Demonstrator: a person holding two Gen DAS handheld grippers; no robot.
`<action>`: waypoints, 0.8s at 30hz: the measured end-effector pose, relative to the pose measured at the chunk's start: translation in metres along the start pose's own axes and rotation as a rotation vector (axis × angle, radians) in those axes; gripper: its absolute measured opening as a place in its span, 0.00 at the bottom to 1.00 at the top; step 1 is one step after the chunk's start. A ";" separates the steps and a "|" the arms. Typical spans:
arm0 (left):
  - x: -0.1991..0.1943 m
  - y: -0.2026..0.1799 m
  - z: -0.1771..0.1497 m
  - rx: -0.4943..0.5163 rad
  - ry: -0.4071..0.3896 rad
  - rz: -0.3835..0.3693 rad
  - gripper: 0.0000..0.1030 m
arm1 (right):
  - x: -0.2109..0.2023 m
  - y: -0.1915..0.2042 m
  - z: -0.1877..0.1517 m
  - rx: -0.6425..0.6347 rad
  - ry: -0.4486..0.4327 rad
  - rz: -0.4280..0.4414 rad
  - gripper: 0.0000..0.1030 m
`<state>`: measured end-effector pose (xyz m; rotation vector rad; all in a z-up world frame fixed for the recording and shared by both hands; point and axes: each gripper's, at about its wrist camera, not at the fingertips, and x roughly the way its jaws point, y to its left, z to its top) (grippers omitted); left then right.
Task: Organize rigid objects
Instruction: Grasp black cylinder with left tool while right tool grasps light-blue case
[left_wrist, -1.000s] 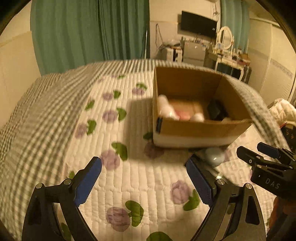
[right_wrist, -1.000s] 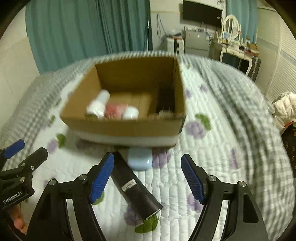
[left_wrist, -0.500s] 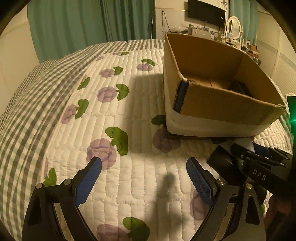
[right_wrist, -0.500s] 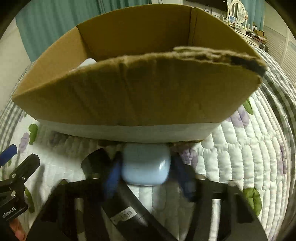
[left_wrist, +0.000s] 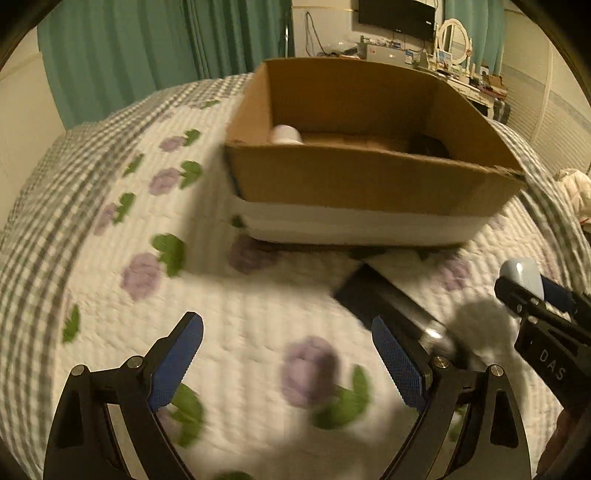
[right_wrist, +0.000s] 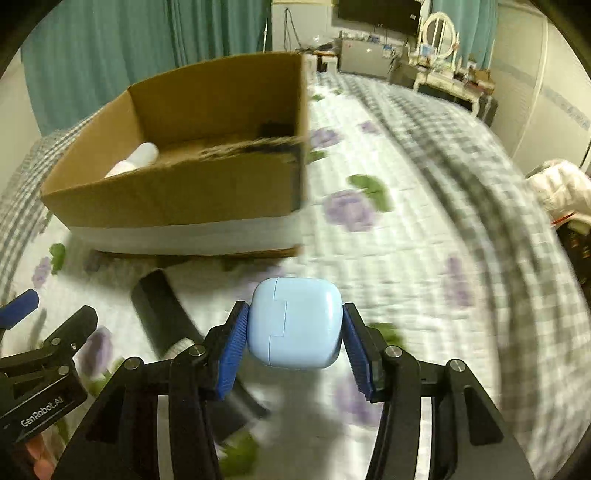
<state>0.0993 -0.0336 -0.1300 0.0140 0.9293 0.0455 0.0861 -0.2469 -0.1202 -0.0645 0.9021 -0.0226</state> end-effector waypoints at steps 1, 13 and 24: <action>-0.001 -0.008 -0.002 0.008 0.006 0.001 0.92 | -0.003 -0.005 -0.001 -0.001 -0.004 -0.009 0.49; 0.015 -0.063 -0.008 -0.070 0.110 -0.096 0.88 | -0.007 -0.052 0.000 0.079 0.017 0.028 0.49; 0.047 -0.080 -0.006 -0.075 0.177 -0.136 0.71 | 0.008 -0.054 -0.004 0.066 0.025 0.072 0.48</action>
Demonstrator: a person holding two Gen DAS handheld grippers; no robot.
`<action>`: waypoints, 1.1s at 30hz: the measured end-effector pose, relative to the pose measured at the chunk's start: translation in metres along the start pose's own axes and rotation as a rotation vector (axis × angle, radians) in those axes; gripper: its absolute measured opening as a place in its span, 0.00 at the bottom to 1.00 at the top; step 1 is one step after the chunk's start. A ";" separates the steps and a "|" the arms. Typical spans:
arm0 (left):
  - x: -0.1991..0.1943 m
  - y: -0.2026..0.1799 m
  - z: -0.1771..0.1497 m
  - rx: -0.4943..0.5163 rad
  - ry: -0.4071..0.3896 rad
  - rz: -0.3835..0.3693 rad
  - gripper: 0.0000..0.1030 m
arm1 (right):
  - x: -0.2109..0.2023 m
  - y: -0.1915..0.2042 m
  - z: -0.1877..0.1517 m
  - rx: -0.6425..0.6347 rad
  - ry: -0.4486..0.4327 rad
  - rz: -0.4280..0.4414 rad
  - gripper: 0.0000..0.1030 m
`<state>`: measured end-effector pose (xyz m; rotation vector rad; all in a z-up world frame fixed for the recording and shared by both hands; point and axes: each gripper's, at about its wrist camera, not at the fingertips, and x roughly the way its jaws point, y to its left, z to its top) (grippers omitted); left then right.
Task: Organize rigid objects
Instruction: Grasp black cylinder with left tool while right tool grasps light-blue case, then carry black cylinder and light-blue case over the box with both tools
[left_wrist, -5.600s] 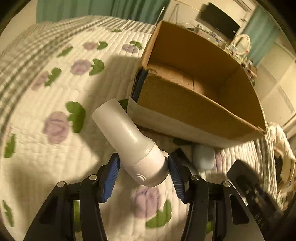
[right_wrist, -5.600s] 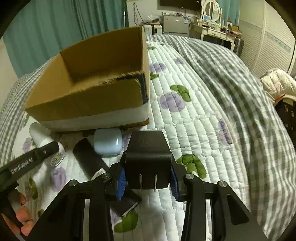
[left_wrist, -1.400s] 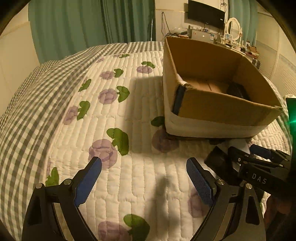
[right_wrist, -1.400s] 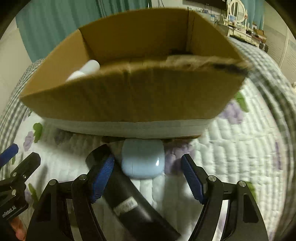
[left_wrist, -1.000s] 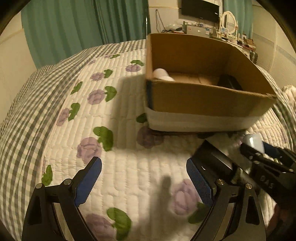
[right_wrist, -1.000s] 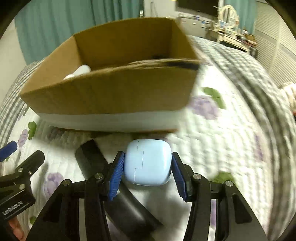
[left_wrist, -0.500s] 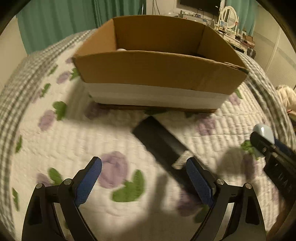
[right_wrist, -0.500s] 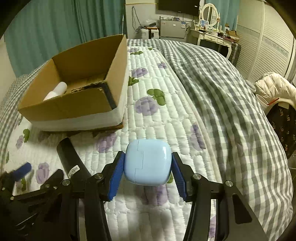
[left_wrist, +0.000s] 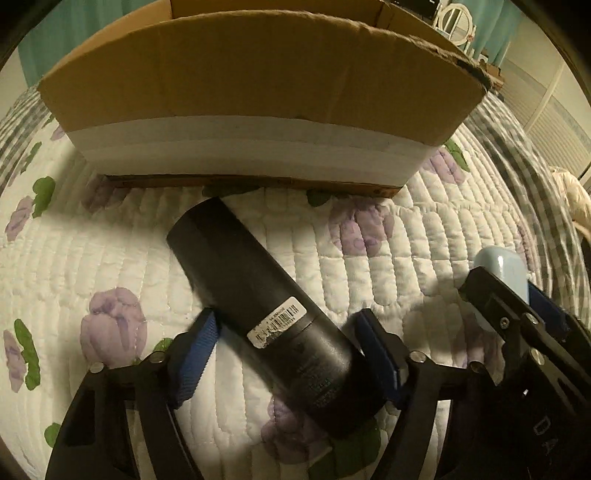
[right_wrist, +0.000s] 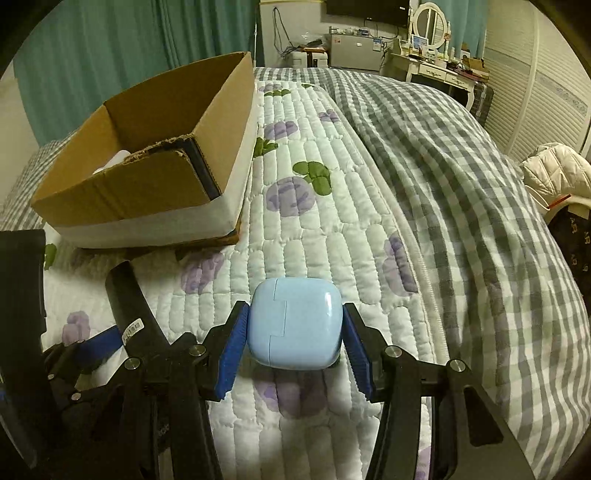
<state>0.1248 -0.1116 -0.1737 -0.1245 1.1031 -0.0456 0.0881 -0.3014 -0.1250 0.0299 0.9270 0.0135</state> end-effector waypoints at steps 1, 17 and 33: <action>-0.002 0.003 0.001 0.000 0.001 -0.004 0.64 | 0.000 0.000 0.000 -0.001 -0.002 0.006 0.48; -0.067 0.055 -0.016 0.093 -0.041 -0.057 0.40 | -0.026 0.028 0.006 -0.051 -0.058 0.022 0.49; -0.082 0.074 -0.033 0.165 -0.079 -0.083 0.39 | -0.044 0.061 0.011 -0.107 -0.104 0.012 0.49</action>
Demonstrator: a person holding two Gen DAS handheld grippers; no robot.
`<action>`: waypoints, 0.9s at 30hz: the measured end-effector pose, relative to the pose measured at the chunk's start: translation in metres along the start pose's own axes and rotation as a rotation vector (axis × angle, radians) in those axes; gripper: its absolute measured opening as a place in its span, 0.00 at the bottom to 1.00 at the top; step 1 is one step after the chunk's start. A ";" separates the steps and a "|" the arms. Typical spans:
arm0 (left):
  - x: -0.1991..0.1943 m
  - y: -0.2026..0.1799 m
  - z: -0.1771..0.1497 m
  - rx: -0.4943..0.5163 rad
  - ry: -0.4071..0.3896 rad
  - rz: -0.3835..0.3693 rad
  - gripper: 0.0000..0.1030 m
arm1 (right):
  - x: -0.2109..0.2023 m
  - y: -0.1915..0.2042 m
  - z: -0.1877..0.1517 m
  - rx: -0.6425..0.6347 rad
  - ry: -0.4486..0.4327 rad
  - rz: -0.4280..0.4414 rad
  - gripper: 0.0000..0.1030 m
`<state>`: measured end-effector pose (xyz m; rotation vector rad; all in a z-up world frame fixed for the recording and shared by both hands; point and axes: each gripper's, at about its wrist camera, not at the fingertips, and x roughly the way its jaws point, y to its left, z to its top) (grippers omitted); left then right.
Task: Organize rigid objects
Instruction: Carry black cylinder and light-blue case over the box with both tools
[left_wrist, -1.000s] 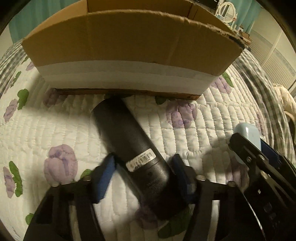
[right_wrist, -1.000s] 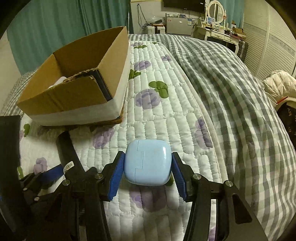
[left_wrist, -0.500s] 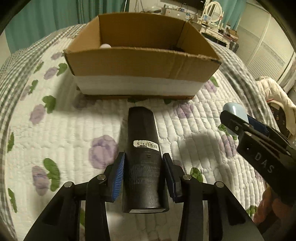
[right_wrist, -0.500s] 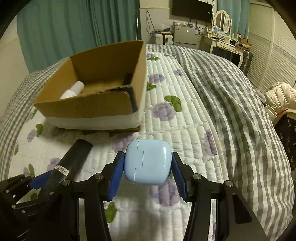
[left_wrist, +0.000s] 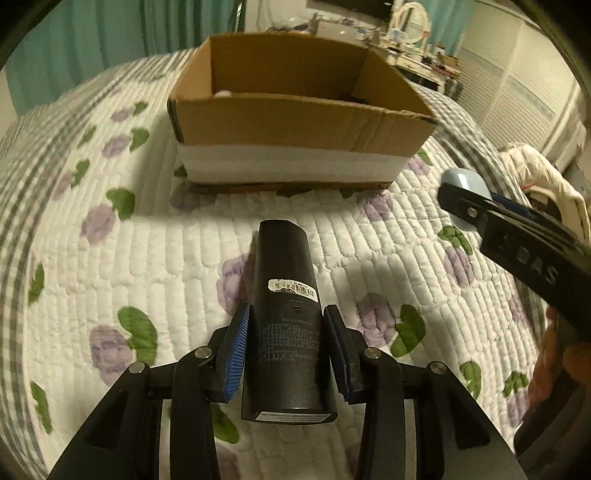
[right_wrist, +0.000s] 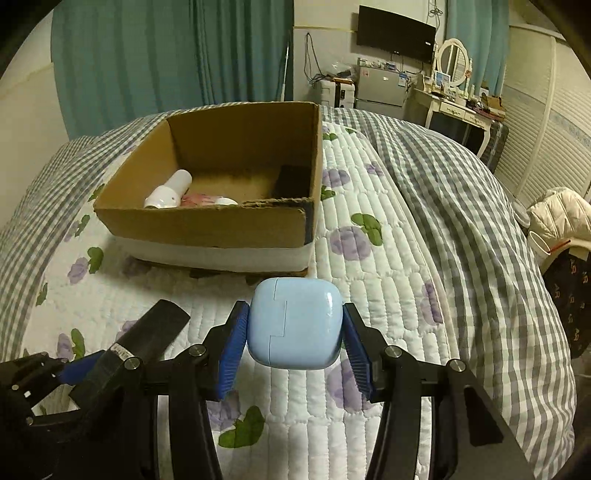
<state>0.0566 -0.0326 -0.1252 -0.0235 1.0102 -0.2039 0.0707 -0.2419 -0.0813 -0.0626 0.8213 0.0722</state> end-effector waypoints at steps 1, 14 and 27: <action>-0.004 0.000 0.001 0.015 -0.018 -0.006 0.39 | 0.000 0.001 0.001 0.002 -0.003 0.004 0.49; -0.053 0.001 0.046 0.048 -0.198 -0.032 0.31 | -0.023 0.007 0.039 0.039 -0.104 0.062 0.49; -0.067 0.010 0.099 0.043 -0.251 -0.081 0.19 | -0.035 0.016 0.085 0.002 -0.195 0.078 0.49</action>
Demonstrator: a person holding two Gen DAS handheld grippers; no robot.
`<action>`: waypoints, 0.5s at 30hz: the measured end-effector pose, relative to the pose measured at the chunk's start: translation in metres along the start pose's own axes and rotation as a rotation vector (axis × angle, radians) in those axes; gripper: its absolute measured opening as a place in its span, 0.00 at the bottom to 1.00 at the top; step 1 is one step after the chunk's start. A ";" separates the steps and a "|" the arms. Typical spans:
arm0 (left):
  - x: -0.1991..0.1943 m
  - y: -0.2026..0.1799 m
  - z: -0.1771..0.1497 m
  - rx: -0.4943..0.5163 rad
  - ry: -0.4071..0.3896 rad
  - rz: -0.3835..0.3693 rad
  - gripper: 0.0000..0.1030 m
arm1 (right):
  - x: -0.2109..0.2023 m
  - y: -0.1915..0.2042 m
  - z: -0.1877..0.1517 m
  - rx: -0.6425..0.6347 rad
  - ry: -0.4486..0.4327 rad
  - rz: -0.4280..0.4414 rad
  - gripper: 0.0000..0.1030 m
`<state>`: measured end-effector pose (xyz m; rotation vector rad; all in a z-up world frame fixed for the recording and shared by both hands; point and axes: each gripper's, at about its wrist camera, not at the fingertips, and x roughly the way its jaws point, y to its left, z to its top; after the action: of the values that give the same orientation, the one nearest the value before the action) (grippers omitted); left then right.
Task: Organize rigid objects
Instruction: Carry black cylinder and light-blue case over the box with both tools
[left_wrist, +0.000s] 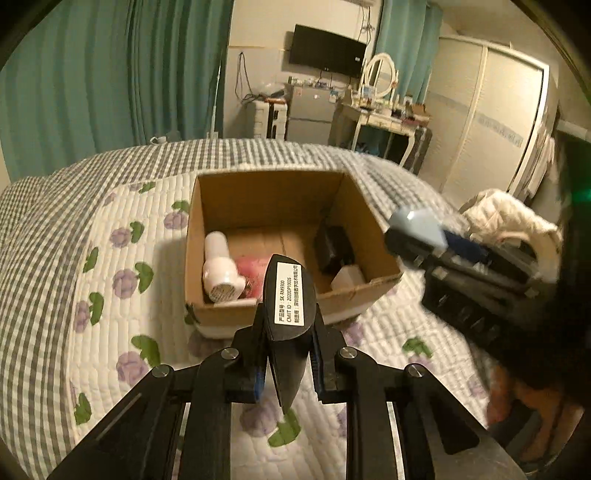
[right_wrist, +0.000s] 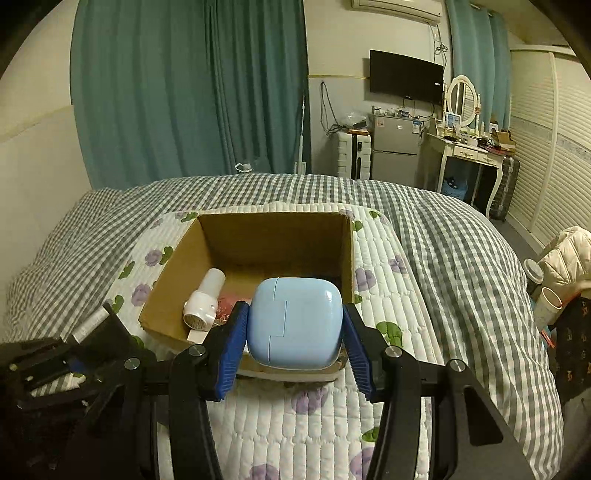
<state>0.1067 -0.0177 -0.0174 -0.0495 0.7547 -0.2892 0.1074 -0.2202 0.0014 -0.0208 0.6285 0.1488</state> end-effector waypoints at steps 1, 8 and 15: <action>-0.004 0.000 0.005 0.002 -0.014 -0.006 0.19 | 0.000 0.000 0.001 0.001 -0.002 0.002 0.49; -0.033 -0.001 0.056 0.016 -0.120 -0.019 0.19 | 0.000 0.005 0.032 -0.024 -0.061 0.015 0.49; -0.002 -0.005 0.111 0.074 -0.053 0.018 0.19 | 0.010 0.015 0.067 -0.071 -0.090 0.028 0.49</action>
<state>0.1797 -0.0289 0.0658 0.0197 0.6912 -0.2979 0.1520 -0.1998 0.0501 -0.0732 0.5339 0.1977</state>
